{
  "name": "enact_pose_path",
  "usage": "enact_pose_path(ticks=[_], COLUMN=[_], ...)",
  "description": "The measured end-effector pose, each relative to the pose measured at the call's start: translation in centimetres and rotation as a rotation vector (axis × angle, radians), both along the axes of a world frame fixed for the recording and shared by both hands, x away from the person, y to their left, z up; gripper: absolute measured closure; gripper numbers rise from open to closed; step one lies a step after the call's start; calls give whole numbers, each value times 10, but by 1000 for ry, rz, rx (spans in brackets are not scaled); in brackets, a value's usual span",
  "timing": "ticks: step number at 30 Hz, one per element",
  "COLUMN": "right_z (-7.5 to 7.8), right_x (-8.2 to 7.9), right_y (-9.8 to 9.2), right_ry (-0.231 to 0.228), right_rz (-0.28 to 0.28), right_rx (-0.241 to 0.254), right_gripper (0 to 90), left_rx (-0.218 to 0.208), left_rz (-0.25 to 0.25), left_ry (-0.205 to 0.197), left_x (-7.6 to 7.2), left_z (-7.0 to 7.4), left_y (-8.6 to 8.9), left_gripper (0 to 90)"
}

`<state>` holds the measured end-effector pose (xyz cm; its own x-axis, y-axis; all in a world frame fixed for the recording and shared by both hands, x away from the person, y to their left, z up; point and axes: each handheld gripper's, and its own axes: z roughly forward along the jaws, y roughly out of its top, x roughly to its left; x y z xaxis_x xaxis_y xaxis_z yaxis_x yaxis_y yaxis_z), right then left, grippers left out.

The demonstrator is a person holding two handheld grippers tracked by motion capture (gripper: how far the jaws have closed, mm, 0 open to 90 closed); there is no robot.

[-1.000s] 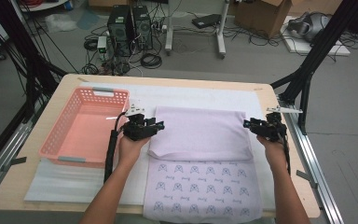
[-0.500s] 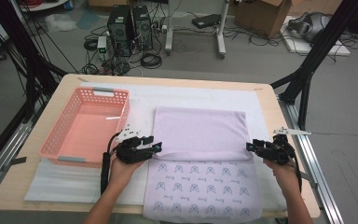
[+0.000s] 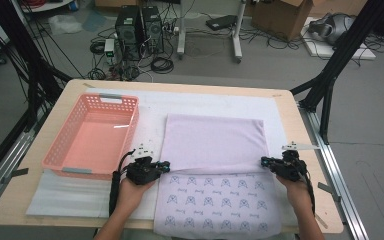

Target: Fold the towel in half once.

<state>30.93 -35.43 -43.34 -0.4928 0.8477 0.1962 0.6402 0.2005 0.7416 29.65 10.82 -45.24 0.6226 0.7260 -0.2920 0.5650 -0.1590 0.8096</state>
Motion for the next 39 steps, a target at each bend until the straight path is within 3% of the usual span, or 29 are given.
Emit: enact_pose_path(ticks=[6,9,18,22,32,39], right_z=[1,2,0,0,6,11], right_x=[-25,-39,-71,-86,-122,-147], right_y=[-5,-10,-17,-15,-16,-19], right_ry=[-34,-53,-47,-46,-55,-65], right_rz=[7,1,47,82,105,117], right_rx=[-23,19,32,10,30,40], right_gripper=[870,870,869,869,870,870], left_rx=[-52,-74,-81,-76,-83,-69], left_rz=[4,1,-38,-55,-86,-146], left_ry=[3,-10,-25,-20,-29,-52], left_x=[-9,-17,-51,-66,-95,-122], left_z=[2,7,16,15,19,26], left_y=[4,5,12,14,22,21], left_gripper=[857,858,858,857,857,857])
